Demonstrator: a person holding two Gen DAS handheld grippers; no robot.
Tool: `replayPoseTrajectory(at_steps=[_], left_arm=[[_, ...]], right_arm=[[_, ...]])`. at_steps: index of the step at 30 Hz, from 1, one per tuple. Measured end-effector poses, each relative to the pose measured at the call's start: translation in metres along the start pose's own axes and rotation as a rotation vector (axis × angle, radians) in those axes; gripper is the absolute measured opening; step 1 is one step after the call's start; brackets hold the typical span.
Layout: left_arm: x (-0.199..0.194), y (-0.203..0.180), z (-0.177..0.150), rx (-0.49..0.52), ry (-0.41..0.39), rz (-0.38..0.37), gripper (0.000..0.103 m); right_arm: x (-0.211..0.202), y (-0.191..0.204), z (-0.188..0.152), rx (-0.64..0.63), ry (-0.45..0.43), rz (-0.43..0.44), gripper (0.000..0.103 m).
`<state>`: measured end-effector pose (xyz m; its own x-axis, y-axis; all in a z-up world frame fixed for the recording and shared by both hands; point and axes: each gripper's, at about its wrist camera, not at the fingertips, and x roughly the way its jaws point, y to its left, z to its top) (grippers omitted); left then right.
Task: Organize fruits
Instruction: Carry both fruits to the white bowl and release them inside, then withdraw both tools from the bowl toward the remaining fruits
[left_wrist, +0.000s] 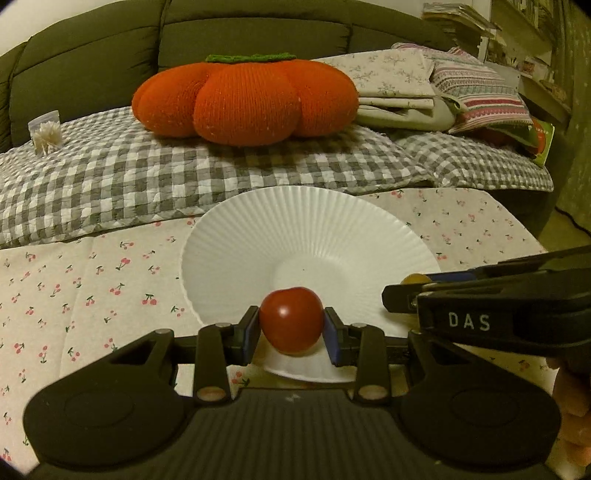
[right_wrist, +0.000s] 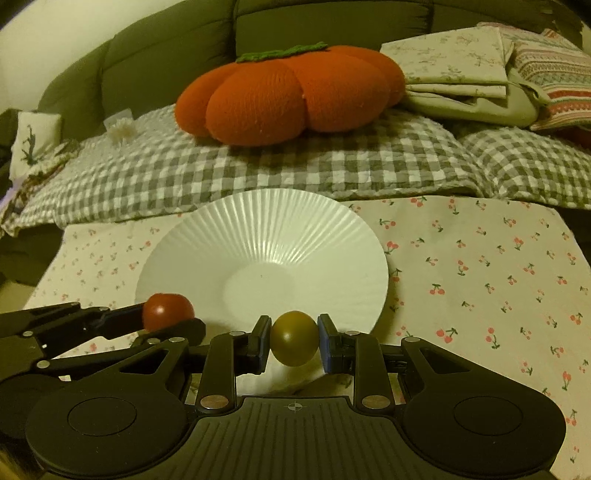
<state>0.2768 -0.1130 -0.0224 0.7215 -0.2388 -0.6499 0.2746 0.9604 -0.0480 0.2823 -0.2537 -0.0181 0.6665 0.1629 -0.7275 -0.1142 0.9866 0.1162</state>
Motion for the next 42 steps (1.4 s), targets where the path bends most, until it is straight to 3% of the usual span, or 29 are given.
replayPoseTrajectory(at_steps=[4,9,18,26,31,33,35,36,39,42], left_arm=[[0.001,-0.001,0.0,0.011,0.002,0.007,0.036],[-0.005,0.006,0.004,-0.021,-0.026,0.028,0.058],[-0.019,0.019,0.01,-0.081,-0.03,0.022,0.059],[-0.039,0.023,-0.003,-0.114,0.007,0.035,0.062],[-0.058,0.024,-0.015,-0.124,0.02,0.055,0.067],[-0.067,0.023,-0.02,-0.122,0.027,0.058,0.07],[-0.075,0.021,-0.024,-0.112,0.028,0.067,0.073],[-0.08,0.02,-0.025,-0.105,0.028,0.077,0.076],[-0.095,0.019,-0.031,-0.093,0.011,0.12,0.086],[-0.11,0.02,-0.038,-0.094,-0.001,0.144,0.089]], right_arm=[[0.005,-0.001,0.0,0.003,0.0,0.003,0.028],[0.001,-0.004,0.001,0.01,-0.014,-0.027,0.039],[-0.017,-0.007,0.004,0.04,-0.044,-0.036,0.053],[-0.045,-0.006,-0.001,0.063,-0.062,-0.029,0.066],[-0.062,-0.002,-0.011,0.063,-0.064,-0.009,0.067],[-0.071,0.004,-0.015,0.045,-0.07,-0.007,0.071],[-0.079,0.008,-0.016,0.021,-0.084,-0.014,0.086],[-0.083,0.011,-0.017,0.011,-0.097,-0.02,0.088],[-0.09,0.014,-0.019,0.015,-0.101,-0.018,0.089],[-0.095,0.019,-0.025,0.011,-0.104,-0.011,0.089]])
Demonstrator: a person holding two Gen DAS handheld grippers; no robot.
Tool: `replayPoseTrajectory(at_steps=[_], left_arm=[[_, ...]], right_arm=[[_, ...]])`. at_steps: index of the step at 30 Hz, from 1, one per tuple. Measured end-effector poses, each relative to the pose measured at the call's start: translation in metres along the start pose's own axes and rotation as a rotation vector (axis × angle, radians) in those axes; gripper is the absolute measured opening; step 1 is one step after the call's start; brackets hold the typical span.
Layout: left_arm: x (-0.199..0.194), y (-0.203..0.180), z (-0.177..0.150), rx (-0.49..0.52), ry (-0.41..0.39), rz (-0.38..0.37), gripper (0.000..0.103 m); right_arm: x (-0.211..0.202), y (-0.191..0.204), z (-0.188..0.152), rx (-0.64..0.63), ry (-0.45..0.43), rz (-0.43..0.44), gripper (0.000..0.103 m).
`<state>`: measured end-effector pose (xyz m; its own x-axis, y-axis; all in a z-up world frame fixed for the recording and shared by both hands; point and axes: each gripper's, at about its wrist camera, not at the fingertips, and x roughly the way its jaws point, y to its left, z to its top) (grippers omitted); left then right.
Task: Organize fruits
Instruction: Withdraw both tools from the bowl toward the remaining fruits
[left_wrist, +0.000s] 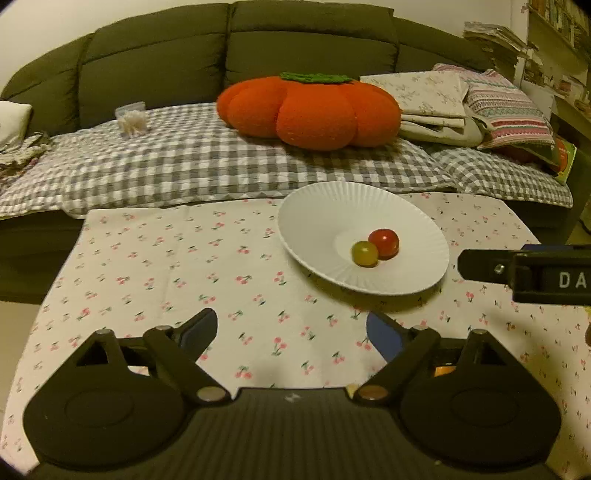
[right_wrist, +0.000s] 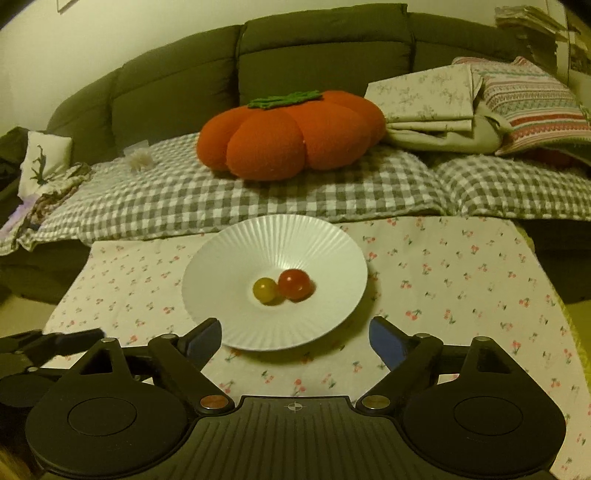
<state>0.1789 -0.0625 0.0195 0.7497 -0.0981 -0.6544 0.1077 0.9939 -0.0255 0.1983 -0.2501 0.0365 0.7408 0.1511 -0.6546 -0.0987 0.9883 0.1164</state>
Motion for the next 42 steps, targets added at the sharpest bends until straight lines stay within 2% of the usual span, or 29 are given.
replayPoseTrajectory(at_steps=[3,10,21,31,36,42], left_arm=[[-0.013,0.005,-0.007,-0.011,-0.003,0.013,0.091],[-0.037,0.015,-0.026,-0.027,-0.005,0.031,0.093],[-0.062,0.034,-0.049,-0.045,-0.01,0.057,0.093],[-0.063,0.064,-0.069,-0.075,0.029,0.079,0.093],[-0.06,0.078,-0.077,-0.12,0.056,0.052,0.093],[-0.051,0.071,-0.087,-0.091,0.088,0.028,0.093]], right_arm=[[-0.014,0.007,-0.008,-0.019,-0.029,0.003,0.089],[-0.044,0.012,-0.028,0.03,-0.044,0.031,0.089],[-0.064,0.033,-0.053,0.013,-0.039,0.065,0.089],[-0.068,0.05,-0.07,-0.086,-0.005,0.081,0.089],[-0.064,0.054,-0.08,-0.115,0.028,0.09,0.089],[-0.059,0.054,-0.093,-0.142,0.074,0.091,0.089]])
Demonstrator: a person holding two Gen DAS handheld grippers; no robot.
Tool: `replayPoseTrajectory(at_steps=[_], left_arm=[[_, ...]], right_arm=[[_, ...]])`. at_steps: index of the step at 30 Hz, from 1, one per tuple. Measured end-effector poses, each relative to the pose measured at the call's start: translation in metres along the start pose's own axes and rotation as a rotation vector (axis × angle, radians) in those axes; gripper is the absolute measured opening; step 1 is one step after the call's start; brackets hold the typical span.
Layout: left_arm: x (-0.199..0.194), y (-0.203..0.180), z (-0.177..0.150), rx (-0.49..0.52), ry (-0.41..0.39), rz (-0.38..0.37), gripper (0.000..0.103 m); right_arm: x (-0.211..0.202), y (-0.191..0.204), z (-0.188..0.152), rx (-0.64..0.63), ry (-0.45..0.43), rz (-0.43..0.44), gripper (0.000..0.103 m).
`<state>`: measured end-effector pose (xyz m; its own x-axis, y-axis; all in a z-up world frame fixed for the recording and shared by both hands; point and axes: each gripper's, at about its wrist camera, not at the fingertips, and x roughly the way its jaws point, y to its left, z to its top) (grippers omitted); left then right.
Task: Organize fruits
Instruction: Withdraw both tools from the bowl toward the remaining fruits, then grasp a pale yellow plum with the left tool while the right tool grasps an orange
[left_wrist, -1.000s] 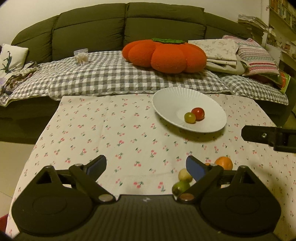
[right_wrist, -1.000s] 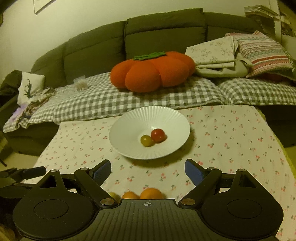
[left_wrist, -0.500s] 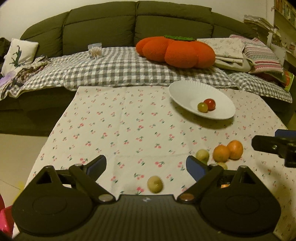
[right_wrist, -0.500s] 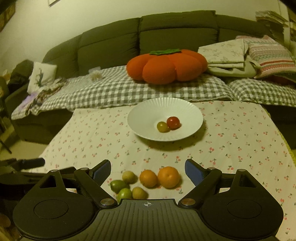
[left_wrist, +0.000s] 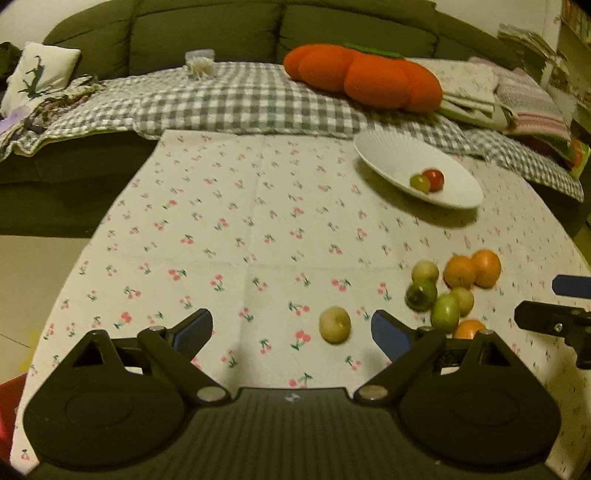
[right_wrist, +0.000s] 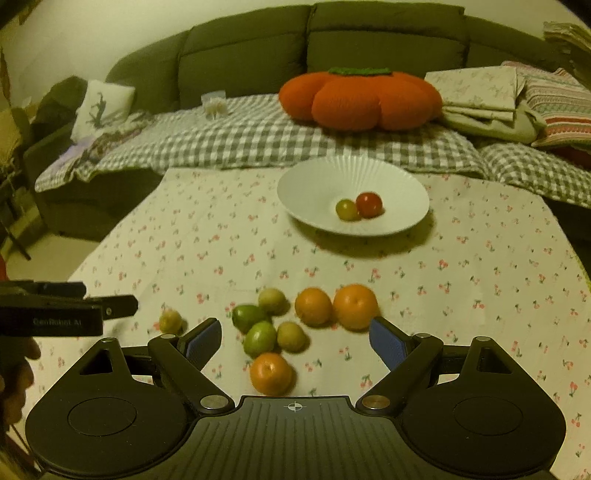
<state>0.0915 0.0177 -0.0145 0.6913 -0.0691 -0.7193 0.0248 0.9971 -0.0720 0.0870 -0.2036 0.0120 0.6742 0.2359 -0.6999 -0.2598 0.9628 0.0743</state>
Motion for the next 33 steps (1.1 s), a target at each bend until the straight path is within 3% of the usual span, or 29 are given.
replayPoseTrajectory(at_steps=[7,22,26,31,33], left_arm=[[0.015,-0.01,-0.008,0.038,0.035,-0.015,0.09],[0.037,-0.016,-0.009,0.059,0.051,-0.045,0.06],[0.042,-0.019,-0.008,0.072,0.045,-0.049,0.045],[0.046,-0.023,-0.009,0.091,0.033,-0.043,0.037],[0.047,-0.024,-0.008,0.102,0.029,-0.038,0.027]], right_arm=[[0.01,0.003,-0.011,-0.019,0.052,-0.001,0.089],[0.041,0.008,-0.019,0.035,0.135,0.034,0.086],[0.049,0.008,-0.02,0.04,0.148,0.032,0.076],[0.055,0.009,-0.022,0.036,0.156,0.029,0.062],[0.056,0.01,-0.022,0.031,0.155,0.022,0.057]])
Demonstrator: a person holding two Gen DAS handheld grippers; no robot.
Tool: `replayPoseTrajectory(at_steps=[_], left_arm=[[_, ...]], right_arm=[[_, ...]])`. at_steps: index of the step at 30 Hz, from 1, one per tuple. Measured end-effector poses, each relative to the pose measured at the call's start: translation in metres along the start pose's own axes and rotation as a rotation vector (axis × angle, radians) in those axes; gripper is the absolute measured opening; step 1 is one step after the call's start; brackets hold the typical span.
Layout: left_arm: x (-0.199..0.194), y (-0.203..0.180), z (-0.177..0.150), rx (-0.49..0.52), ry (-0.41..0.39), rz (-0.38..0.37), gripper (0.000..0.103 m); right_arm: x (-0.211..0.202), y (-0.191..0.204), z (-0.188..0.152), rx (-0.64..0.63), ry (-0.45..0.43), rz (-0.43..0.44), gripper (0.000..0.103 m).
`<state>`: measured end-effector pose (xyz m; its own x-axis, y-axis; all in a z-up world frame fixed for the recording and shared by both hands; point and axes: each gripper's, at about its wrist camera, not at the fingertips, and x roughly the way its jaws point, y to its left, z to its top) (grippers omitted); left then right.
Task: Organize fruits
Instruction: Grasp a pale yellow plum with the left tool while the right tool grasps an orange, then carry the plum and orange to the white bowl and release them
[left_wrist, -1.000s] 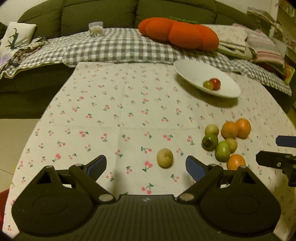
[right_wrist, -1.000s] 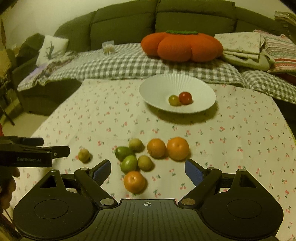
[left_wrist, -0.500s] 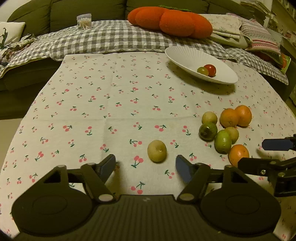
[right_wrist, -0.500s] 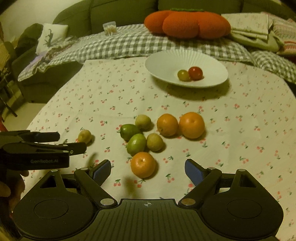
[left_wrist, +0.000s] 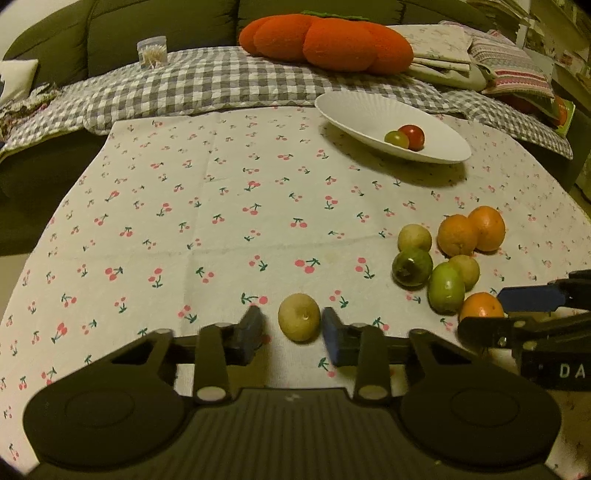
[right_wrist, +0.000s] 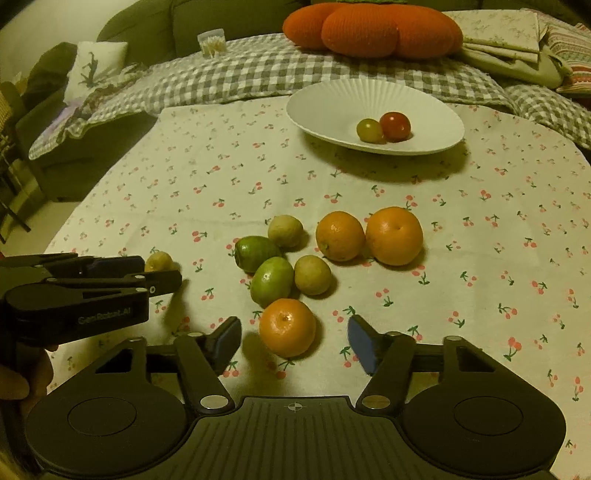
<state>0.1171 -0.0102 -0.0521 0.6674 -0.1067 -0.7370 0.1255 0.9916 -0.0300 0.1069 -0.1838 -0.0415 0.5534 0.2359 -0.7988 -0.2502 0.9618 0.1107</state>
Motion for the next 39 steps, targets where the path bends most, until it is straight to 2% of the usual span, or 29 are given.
replayPoseTrajectory(at_steps=[2,6,20,39], left_arm=[[0.001,0.0,0.001,0.002,-0.001,-0.002,0.022],[0.001,0.0,0.001,0.0,0.0,-0.001,0.022],[-0.006,0.001,0.011,-0.039,-0.012,-0.019,0.022],[-0.012,-0.004,0.04,-0.082,-0.047,-0.033,0.022]], right_arm=[[0.001,0.0,0.001,-0.004,-0.005,-0.007,0.044],[0.002,0.0,0.002,0.0,-0.005,0.015,0.031],[-0.014,0.0,0.007,-0.011,-0.056,0.015,0.031],[-0.036,-0.028,0.028,0.066,-0.164,-0.002,0.031]])
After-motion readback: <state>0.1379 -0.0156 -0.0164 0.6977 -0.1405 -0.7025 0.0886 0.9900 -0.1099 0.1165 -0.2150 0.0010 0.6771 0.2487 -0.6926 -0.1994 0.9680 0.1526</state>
